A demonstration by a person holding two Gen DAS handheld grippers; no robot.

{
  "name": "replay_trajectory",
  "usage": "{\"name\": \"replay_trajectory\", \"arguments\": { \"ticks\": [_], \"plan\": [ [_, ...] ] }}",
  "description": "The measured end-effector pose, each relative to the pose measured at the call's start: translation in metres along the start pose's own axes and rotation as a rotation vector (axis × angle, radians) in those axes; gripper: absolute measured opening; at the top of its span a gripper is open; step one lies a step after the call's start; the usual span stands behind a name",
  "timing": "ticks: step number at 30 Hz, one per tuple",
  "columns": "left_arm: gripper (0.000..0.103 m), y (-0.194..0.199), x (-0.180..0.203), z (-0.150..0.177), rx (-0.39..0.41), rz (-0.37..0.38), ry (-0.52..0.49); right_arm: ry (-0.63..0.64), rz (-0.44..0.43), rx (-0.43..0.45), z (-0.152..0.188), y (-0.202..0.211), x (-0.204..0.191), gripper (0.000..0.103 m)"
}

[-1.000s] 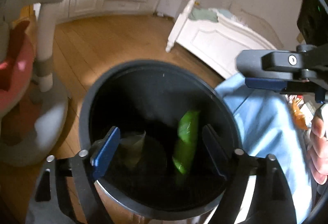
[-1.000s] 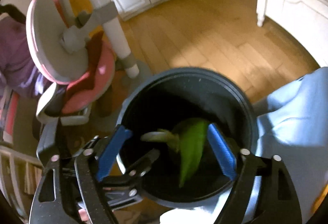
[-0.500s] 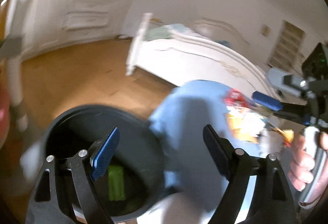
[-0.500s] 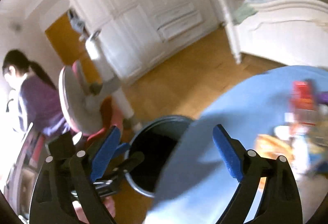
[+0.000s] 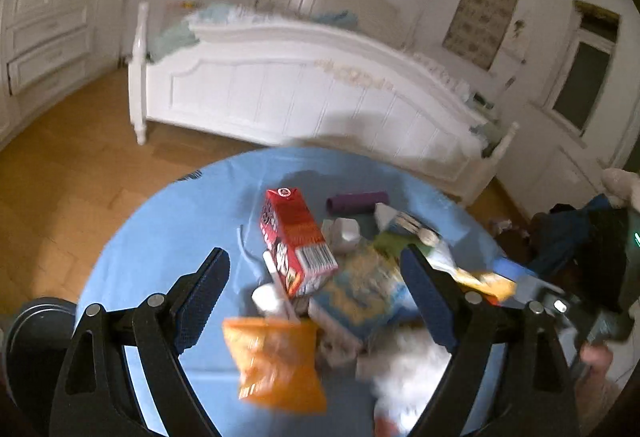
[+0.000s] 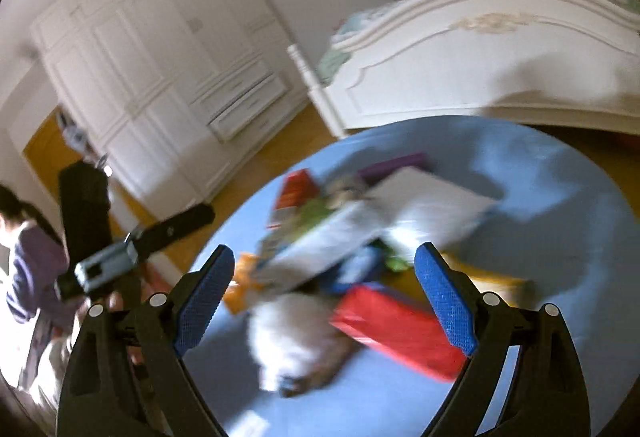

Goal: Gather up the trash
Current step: 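Grasp the red juice carton with the left tool while the right tool grasps white tissue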

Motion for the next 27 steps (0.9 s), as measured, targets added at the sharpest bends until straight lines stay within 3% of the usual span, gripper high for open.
{"name": "replay_trajectory", "arguments": {
  "ticks": [5,8,11,16,18,22,26,27],
  "plan": [
    [0.085,-0.045,-0.008,-0.006,-0.112,-0.029,0.06,0.01,0.066,0.006,-0.009,0.002,0.041,0.09],
    [0.083,-0.063,-0.011,-0.005,-0.164,-0.051,0.05,0.065,0.098,-0.038,-0.019,-0.011,0.053,0.09],
    [0.076,-0.077,-0.01,-0.002,-0.219,-0.061,0.029,0.147,0.083,-0.137,-0.03,-0.039,0.05,0.09],
    [0.056,-0.094,-0.015,0.004,-0.28,-0.076,0.013,0.247,0.0,-0.328,-0.05,-0.091,0.054,0.09],
    [0.041,-0.097,-0.018,0.006,-0.287,-0.07,0.02,0.271,0.001,-0.418,-0.049,-0.112,0.058,0.09],
    [0.036,-0.094,-0.02,0.008,-0.271,-0.045,0.028,0.281,-0.022,-0.516,-0.043,-0.13,0.058,0.09],
    [0.035,-0.085,-0.018,0.006,-0.223,-0.035,0.023,0.253,-0.022,-0.504,-0.041,-0.126,0.058,0.043],
    [0.035,-0.081,-0.018,0.003,-0.2,-0.027,0.028,0.239,-0.012,-0.486,-0.041,-0.123,0.061,0.039]
  ]
}}
Point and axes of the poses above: each gripper's, at about its wrist camera, not at the fingertips, and y roughly against the way its jaws point, x to its right, z to its underside, the point moved 6 cm from there along -y, roughly the way its jaws point, and after that the axes turned 4 degrees about -y, right-handed, at the moved point
